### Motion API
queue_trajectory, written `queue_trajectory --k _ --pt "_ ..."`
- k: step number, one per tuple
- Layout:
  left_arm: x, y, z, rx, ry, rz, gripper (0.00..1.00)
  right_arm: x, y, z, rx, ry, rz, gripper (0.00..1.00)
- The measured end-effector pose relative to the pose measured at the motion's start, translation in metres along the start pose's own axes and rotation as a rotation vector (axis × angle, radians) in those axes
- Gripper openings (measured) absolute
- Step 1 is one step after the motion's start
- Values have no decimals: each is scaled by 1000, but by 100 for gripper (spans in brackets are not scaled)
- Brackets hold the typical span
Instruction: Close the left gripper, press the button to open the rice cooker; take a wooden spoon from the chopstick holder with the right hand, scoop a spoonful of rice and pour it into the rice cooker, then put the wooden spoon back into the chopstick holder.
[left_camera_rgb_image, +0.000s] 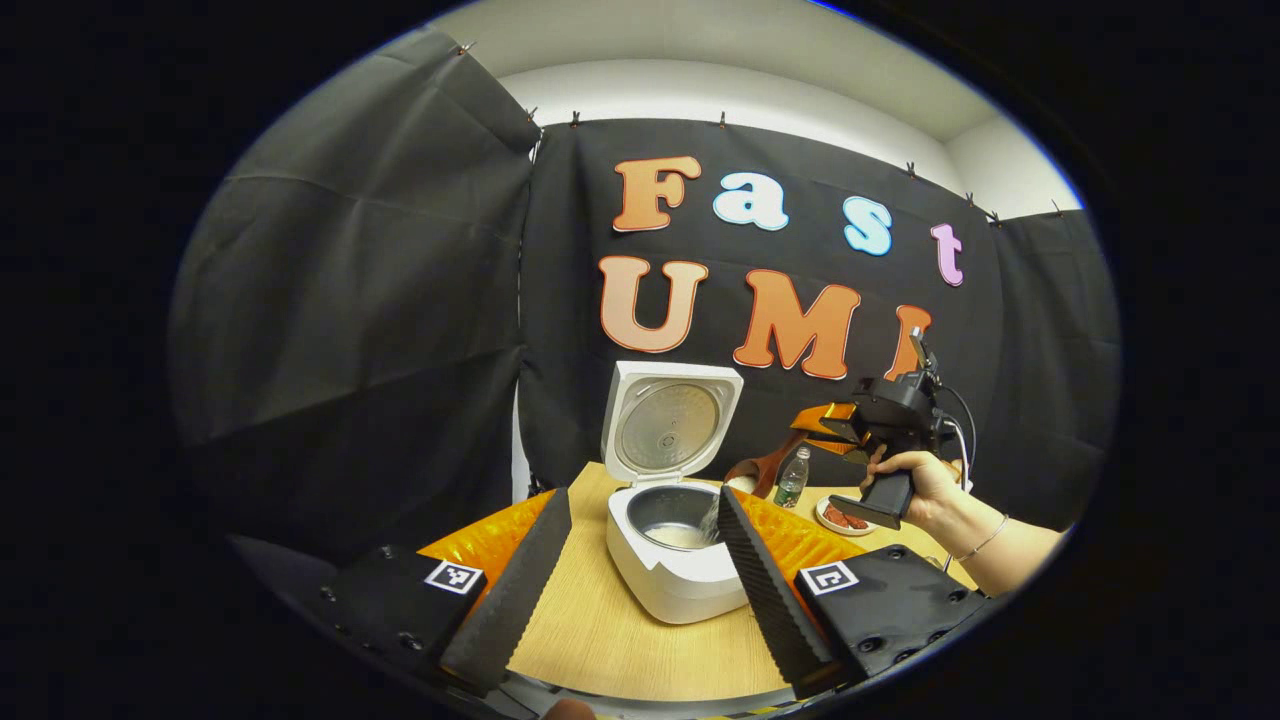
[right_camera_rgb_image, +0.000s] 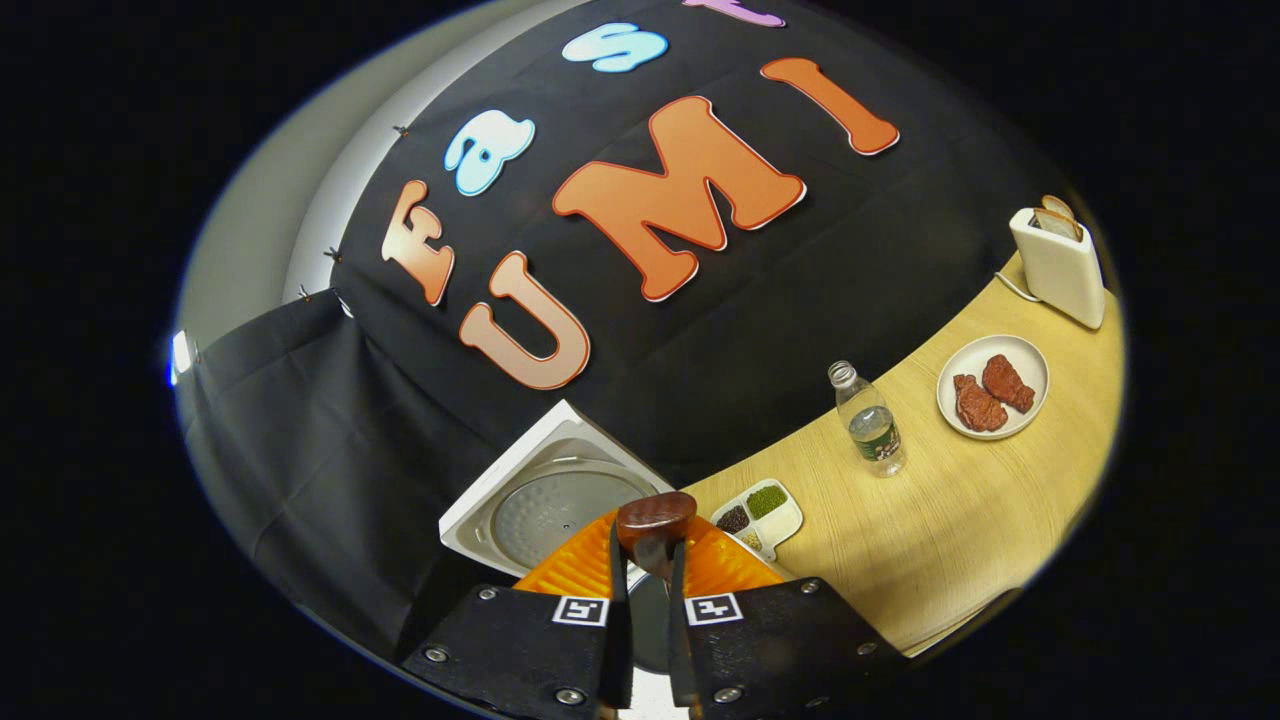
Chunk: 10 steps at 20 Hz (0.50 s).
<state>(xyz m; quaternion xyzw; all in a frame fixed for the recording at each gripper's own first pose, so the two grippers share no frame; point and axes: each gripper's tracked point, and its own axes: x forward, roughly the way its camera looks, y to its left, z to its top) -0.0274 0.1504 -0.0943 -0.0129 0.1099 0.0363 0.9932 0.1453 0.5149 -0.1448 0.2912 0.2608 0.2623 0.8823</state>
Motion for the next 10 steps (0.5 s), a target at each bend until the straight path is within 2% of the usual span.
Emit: queue_trajectory --k 10 --pt "9 10 -5 -13 21 -16 99 8 21 -5 -157 -8 32 14"
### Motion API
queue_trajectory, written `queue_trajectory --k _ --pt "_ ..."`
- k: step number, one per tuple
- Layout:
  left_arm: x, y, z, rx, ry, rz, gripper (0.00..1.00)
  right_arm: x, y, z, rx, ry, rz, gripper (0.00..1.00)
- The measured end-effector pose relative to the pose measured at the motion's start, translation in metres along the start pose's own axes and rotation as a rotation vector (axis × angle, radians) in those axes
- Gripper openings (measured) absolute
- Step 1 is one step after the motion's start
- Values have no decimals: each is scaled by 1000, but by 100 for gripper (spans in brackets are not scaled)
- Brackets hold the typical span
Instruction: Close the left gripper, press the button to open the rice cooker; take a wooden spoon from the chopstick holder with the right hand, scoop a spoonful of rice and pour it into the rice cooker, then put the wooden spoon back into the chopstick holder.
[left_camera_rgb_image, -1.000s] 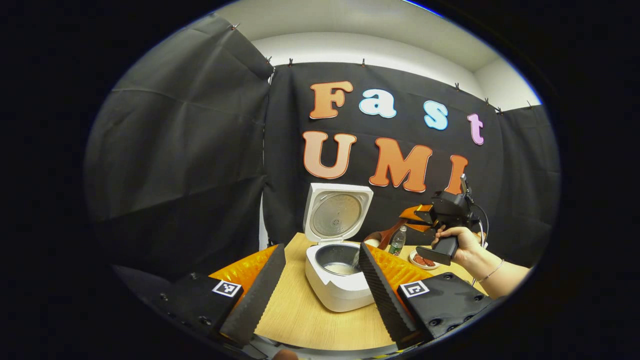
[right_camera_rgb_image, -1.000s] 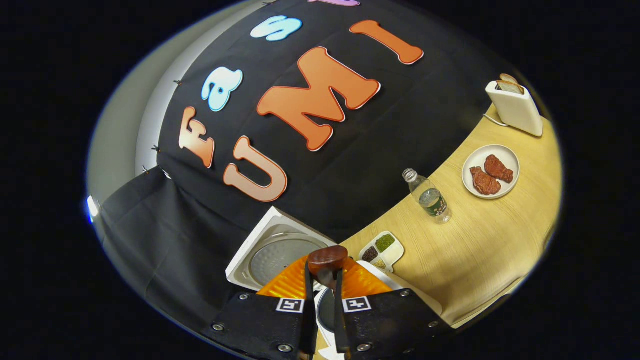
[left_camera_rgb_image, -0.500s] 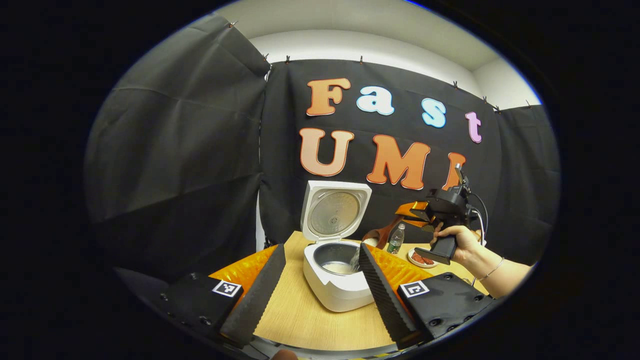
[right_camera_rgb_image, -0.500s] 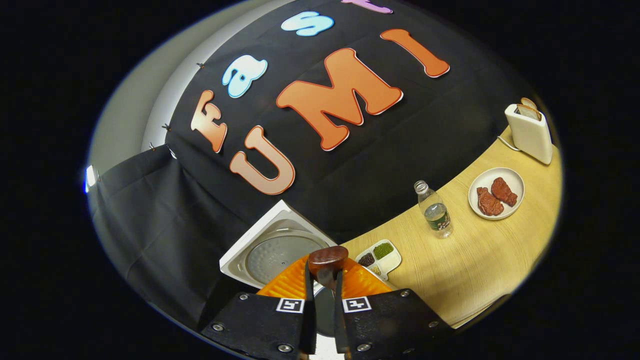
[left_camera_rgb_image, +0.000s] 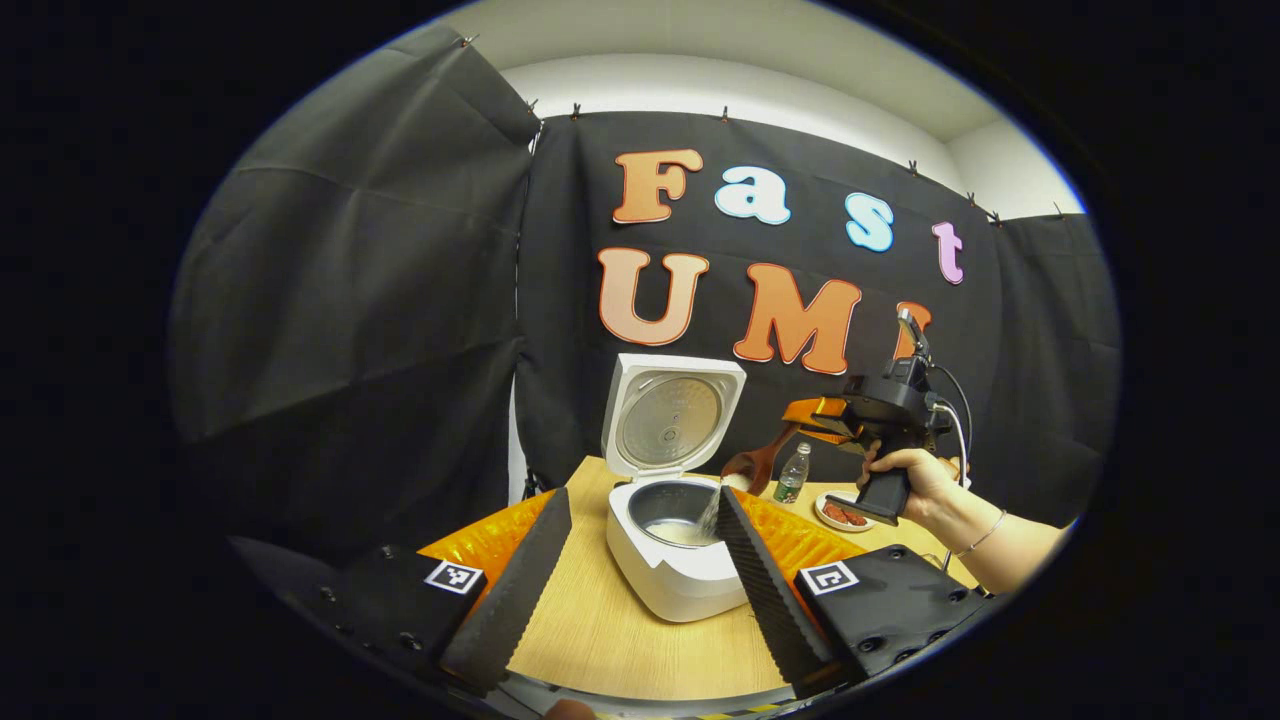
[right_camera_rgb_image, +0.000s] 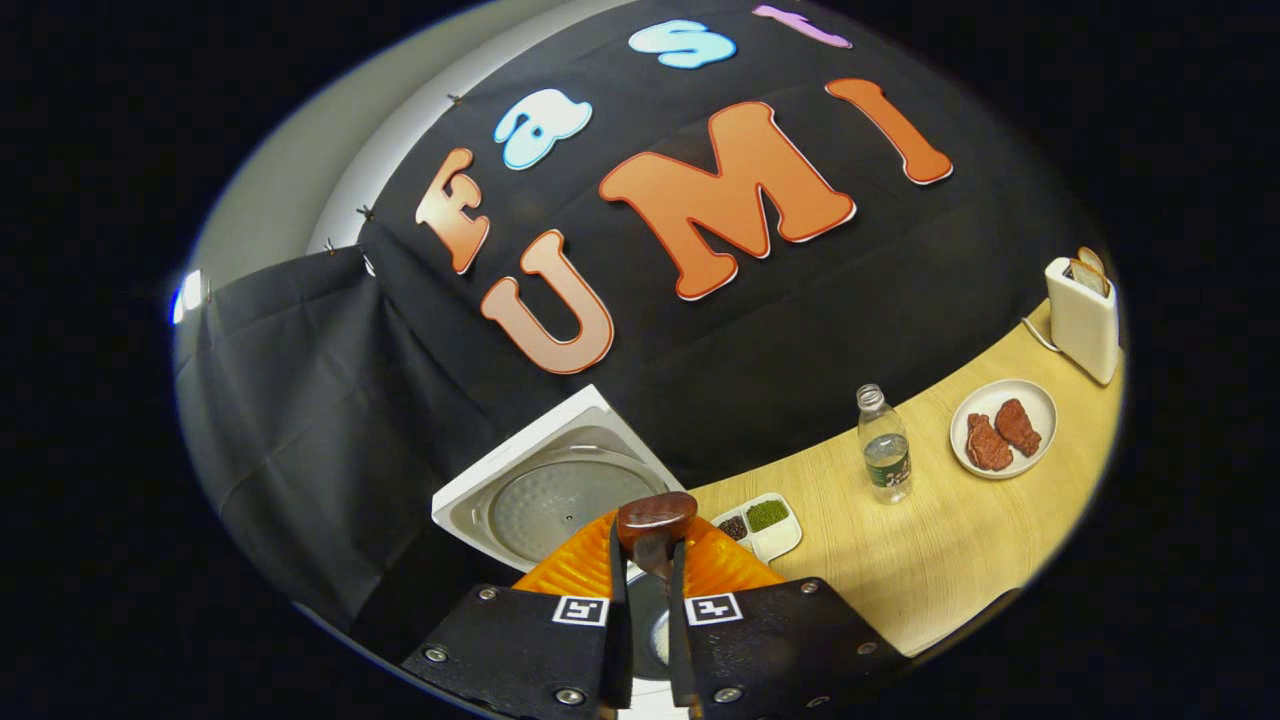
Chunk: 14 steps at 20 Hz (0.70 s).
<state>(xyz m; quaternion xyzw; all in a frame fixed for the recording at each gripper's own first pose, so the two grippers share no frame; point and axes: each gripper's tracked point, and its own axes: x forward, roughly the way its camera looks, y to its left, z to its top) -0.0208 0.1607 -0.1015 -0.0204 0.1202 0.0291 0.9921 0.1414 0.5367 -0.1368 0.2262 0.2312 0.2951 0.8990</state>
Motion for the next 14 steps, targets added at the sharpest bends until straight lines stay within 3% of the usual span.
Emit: queue_trajectory --k 14 --pt "13 7 -4 10 27 -38 99 -2 33 -1 -298 -28 52 13"
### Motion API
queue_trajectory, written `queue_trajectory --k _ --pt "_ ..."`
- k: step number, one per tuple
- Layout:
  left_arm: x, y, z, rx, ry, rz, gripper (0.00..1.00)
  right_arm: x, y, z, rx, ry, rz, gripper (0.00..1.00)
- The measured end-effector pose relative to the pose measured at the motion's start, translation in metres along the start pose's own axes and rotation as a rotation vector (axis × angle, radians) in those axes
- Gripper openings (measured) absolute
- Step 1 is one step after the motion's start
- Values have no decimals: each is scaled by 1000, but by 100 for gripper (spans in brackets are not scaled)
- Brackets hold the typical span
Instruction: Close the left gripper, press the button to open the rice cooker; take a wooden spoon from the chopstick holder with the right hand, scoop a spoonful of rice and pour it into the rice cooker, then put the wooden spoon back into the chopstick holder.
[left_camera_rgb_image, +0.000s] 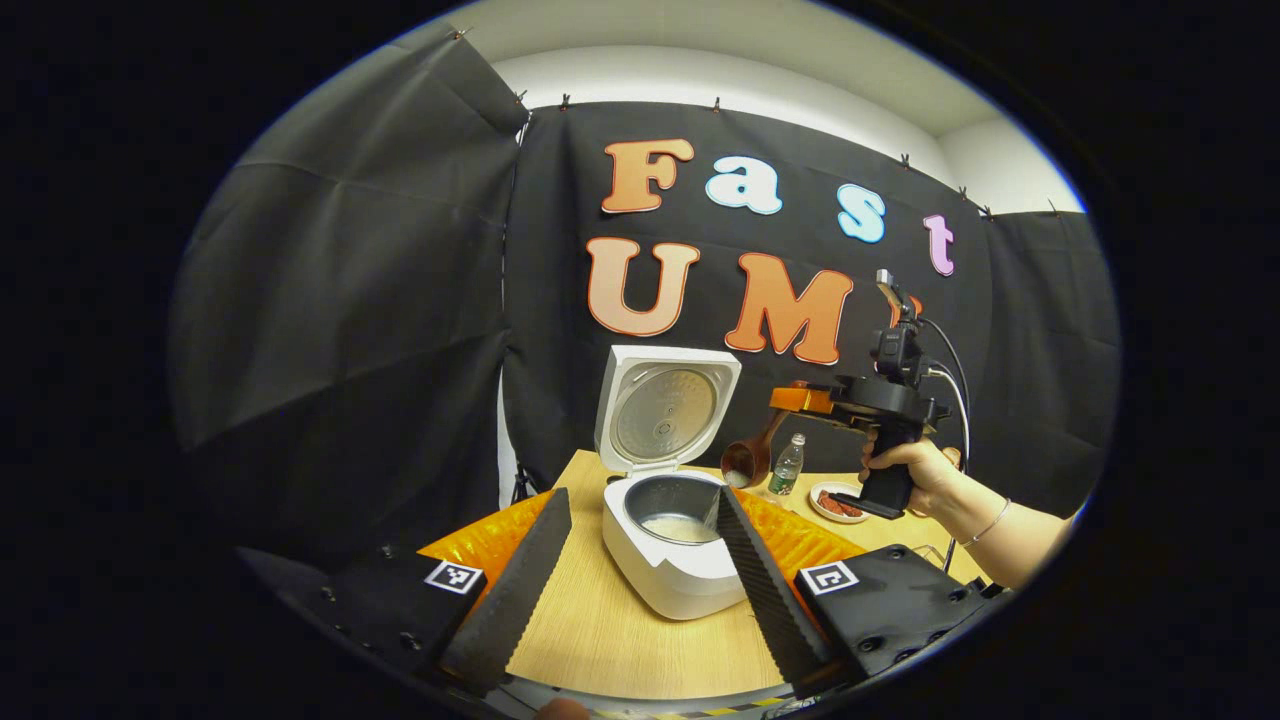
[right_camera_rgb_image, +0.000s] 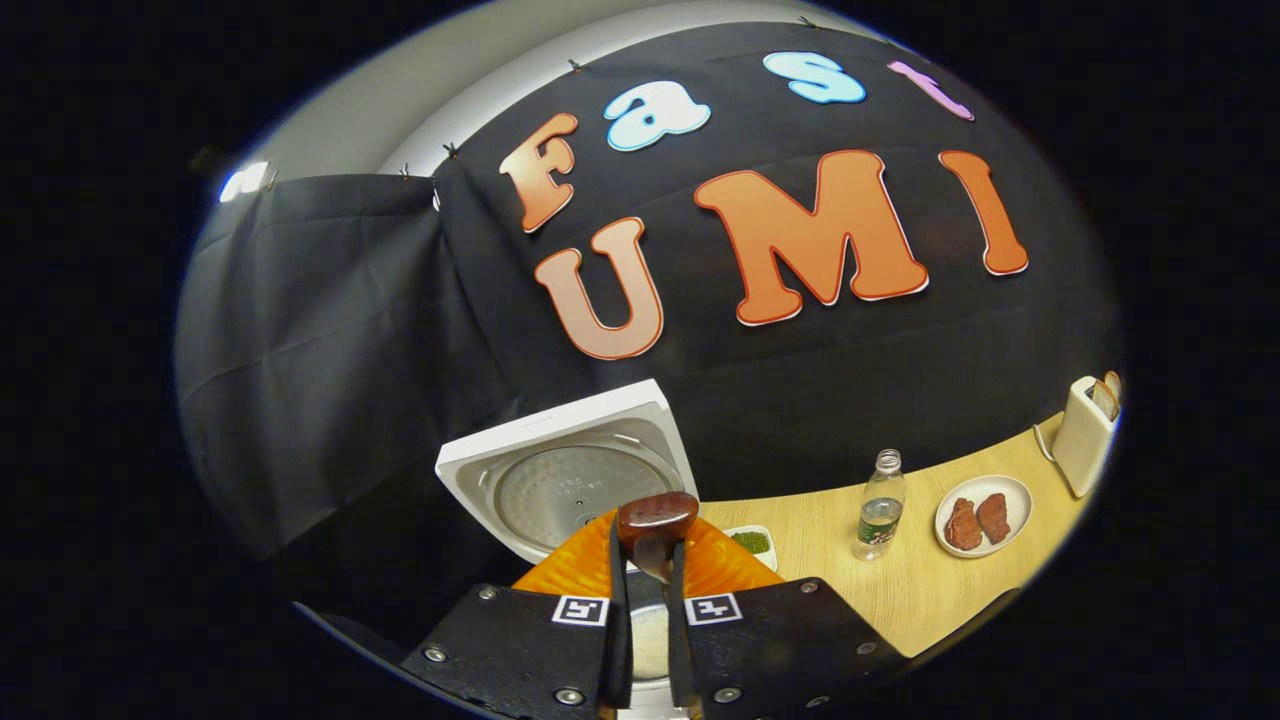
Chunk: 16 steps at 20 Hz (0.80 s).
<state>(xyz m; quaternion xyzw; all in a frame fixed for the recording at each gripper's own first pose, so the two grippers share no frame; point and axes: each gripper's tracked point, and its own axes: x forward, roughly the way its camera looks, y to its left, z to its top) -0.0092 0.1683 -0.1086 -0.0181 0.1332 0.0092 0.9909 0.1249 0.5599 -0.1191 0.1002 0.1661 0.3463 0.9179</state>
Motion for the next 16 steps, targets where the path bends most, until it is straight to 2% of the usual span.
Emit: queue_trajectory --k 8,16 --pt "1 6 3 -5 -15 3 99 -3 15 -5 -124 7 54 13" --pt "1 7 3 3 -13 8 99 -12 31 -12 -324 -11 99 13"
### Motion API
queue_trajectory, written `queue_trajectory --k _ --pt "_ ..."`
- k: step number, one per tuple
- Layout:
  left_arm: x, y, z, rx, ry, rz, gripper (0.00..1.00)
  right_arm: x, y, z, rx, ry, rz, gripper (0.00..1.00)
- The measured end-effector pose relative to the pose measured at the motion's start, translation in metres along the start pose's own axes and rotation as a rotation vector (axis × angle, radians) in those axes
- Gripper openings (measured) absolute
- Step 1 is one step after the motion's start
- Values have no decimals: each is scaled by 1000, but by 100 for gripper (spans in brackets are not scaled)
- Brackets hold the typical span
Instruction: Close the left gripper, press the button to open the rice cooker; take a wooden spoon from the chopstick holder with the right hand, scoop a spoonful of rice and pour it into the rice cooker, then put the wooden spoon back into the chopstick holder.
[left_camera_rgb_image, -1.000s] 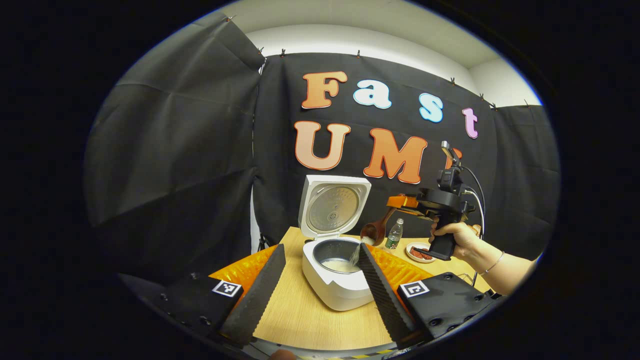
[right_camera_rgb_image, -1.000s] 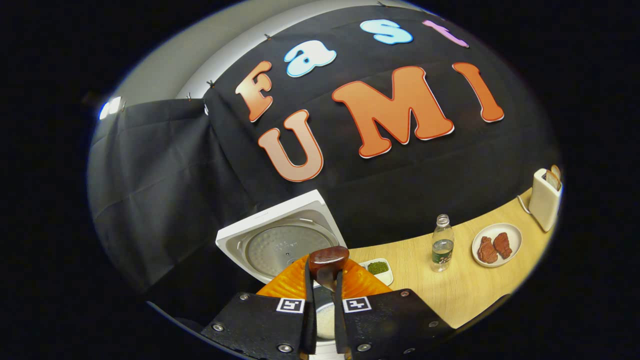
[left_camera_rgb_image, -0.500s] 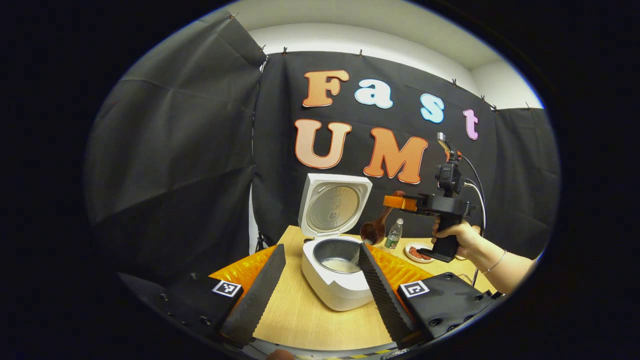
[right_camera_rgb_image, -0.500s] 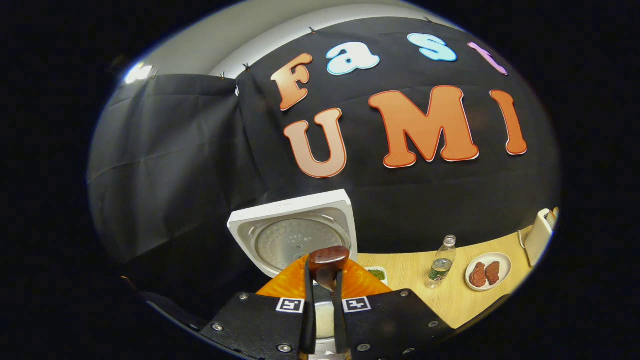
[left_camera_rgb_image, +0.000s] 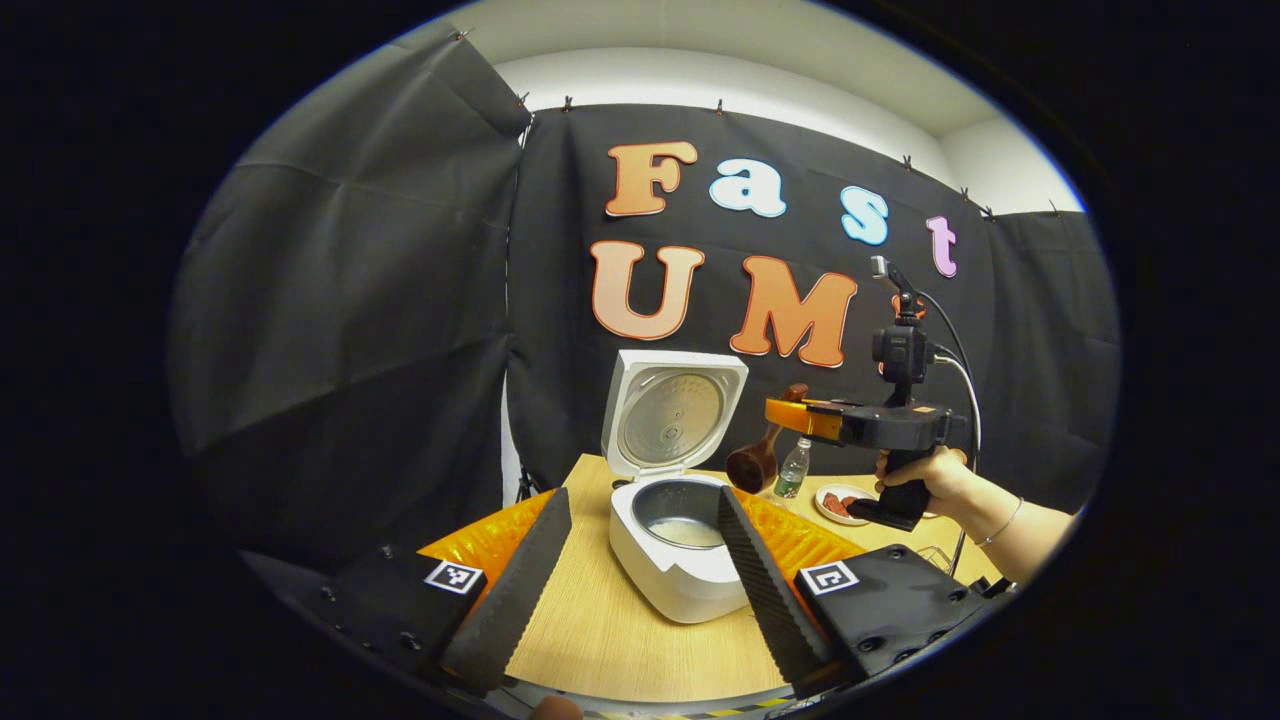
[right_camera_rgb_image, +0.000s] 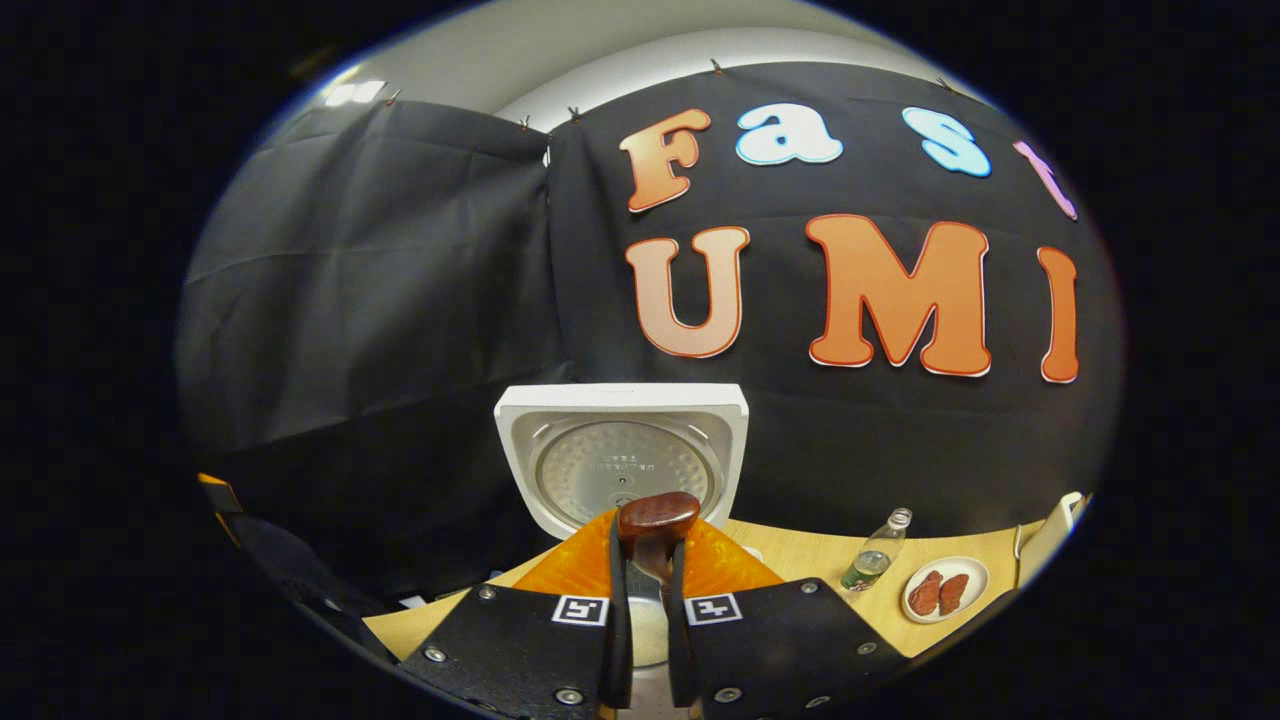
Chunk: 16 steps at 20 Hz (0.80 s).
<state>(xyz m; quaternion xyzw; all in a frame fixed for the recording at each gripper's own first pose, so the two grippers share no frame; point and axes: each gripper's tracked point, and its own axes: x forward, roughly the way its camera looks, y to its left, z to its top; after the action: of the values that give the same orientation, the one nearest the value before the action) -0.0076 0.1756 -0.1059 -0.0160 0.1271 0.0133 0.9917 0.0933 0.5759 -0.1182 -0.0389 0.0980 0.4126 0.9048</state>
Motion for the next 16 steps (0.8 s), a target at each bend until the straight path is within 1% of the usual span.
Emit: queue_trajectory --k 3,8,12,16 --pt "1 1 3 -10 -10 8 100 -4 -4 -3 47 6 -2 13" --pt "3 -6 6 -1 -18 11 99 -24 -36 1 188 -2 -37 13" --pt "10 -23 10 -6 -33 -18 100 -61 -81 3 295 -30 -109 13" --pt "19 -42 12 8 -33 -45 99 -105 -132 -3 348 -57 -204 14"
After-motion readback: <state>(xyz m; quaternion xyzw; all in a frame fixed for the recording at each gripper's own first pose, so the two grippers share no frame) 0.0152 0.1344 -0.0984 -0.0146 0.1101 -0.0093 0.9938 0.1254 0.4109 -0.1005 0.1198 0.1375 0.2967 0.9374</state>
